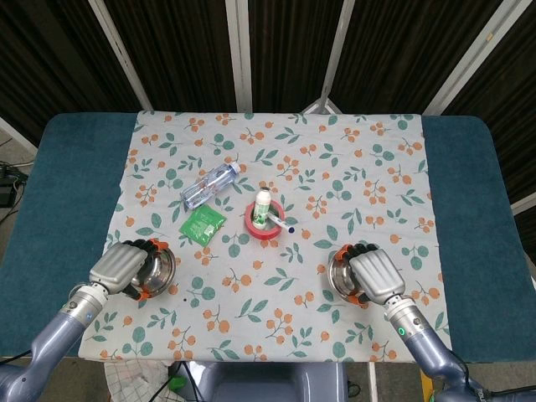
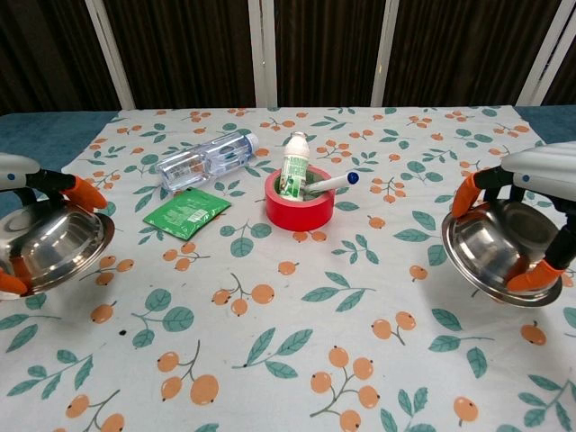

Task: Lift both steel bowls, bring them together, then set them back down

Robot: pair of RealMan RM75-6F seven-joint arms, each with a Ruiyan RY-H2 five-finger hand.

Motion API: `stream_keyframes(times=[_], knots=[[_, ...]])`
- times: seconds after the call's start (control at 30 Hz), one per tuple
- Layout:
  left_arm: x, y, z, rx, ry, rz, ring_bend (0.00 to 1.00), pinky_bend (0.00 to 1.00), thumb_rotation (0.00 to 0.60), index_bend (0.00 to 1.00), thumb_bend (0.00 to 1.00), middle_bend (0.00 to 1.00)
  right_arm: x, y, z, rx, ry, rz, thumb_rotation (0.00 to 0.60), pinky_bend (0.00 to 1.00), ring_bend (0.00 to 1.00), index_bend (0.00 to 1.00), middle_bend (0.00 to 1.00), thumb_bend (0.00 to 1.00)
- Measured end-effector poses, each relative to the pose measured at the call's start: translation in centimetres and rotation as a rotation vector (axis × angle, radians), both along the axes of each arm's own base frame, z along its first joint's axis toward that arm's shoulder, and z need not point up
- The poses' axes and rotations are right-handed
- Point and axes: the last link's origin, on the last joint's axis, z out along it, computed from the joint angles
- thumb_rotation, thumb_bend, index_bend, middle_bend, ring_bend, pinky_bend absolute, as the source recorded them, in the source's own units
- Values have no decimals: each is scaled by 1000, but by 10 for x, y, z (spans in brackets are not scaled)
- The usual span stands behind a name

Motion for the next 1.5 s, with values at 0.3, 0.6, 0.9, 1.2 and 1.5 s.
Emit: stream_keyframes(times=[0.3,0.6,0.9,1.2,1.5], knots=[[1,2,-8,-17,37,-8,127,261,600,162,0,80,-4,-2,-6,2,40,-25,600,412,326,563,313,199],[4,0,-16,-31,102,-3,31,219,600,123,0,0,-4,4,-11,62,109,-101,600,304,210,369,218,133],[7,-1,-19,-26,97,-18,3,210,600,119,0,0,1,7,-21,79,86,-109,600,199,128,290,109,87],[17,-3,-5,16,10,-66,0,196,600,110,0,0,4,4,-22,66,23,-119,600,139,85,242,68,84],[21,-19,35,193,-67,-187,0,184,600,107,0,0,4,0,13,-113,-60,-78,600,106,83,241,68,71]])
